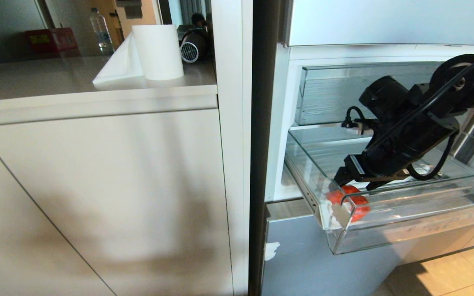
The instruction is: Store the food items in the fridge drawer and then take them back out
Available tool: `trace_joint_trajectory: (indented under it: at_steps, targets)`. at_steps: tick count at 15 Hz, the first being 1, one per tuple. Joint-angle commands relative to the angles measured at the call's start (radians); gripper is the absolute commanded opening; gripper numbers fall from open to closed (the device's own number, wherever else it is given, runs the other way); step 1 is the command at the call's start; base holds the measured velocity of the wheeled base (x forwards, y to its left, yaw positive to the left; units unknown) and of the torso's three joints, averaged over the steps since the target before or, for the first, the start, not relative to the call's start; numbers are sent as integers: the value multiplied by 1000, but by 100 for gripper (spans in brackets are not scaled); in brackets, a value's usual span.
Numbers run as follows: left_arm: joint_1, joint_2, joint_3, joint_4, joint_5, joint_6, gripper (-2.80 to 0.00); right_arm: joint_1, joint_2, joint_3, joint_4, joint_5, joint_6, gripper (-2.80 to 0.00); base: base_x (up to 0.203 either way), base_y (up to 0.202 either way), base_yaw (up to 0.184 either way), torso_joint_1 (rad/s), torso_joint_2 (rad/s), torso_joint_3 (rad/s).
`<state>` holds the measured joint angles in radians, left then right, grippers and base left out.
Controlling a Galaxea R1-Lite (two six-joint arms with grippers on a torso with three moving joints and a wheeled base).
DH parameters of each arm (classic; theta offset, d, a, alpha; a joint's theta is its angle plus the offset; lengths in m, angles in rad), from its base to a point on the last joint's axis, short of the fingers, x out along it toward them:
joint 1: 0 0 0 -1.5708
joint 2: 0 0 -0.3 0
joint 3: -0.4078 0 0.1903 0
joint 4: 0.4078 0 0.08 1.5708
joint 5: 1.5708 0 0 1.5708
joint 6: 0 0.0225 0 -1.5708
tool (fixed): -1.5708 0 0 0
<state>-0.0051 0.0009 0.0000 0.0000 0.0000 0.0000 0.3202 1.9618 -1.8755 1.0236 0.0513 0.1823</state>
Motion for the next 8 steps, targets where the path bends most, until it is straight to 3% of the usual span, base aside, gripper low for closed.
trace_joint_trajectory:
  at_steps: [1,8]
  targets:
    - [-1,1,0,0,0,0,-280,0,9,7,7,1,-4,0,0,0,0,0,0,0]
    - [0,1,0,0,0,0,-280,3,10,21,38,3,-13,0,0,0,0,0,0,0]
